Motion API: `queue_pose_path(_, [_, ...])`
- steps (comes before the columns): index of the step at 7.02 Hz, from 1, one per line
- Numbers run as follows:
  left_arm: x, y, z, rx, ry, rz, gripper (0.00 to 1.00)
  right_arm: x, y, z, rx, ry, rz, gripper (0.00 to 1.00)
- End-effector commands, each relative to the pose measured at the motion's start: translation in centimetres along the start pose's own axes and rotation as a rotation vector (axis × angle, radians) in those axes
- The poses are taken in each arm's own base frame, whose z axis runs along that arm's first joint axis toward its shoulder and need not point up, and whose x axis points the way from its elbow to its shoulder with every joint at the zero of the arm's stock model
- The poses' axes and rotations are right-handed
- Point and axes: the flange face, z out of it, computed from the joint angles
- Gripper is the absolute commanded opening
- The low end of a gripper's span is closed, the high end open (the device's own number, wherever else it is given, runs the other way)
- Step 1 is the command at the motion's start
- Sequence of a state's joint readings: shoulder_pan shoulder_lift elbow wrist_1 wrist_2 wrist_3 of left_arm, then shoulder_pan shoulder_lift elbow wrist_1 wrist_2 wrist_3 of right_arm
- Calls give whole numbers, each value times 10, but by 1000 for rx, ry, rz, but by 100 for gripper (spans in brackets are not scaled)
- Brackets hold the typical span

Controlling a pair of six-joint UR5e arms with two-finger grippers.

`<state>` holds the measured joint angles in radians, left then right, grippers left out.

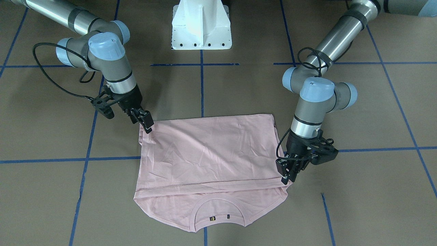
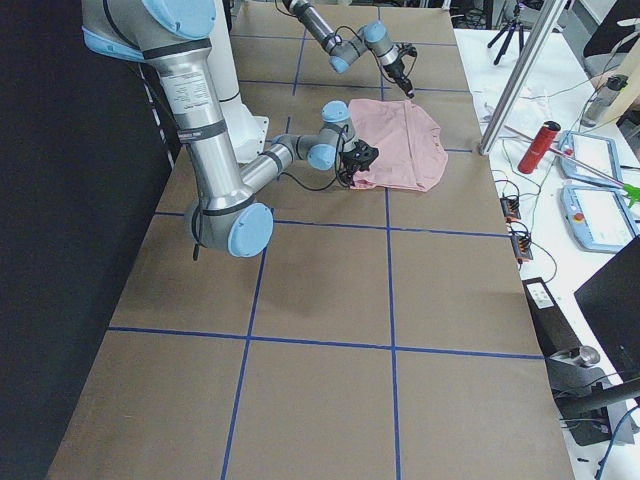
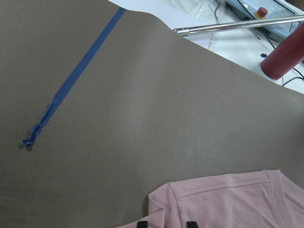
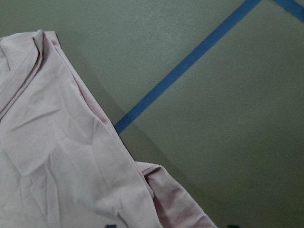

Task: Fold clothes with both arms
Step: 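Move the right gripper to the folded shirt's near corner and grasp it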

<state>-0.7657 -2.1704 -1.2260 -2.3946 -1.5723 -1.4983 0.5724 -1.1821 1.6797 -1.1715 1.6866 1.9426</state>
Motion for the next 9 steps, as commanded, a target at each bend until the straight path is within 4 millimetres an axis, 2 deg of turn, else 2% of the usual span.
queue_pose_path(1, [0,0,-1,0,1,-8,39,8,7,8,-4,20,-7,82])
queue_pose_path(2, [0,0,-1,0,1,-8,39,13,14,14,-10,34,-16,81])
queue_pose_path(3, [0,0,-1,0,1,-8,39,13,14,14,-10,35,-15,76])
queue_pose_path(4, [-1,0,-1,0,1,-8,39,13,14,14,-10,35,-15,59])
queue_pose_path(5, [-4,0,0,0,-2,-10,39,14,12,14,-7,35,-13,4])
queue_pose_path(6, [-5,1,0,0,-3,-10,39,14,13,15,-8,36,-14,0])
queue_pose_path(8, [-4,0,-1,0,-2,-8,39,14,13,11,-11,30,-16,0])
queue_pose_path(9, [-2,0,-4,0,6,-8,39,19,11,-5,-17,12,-15,0])
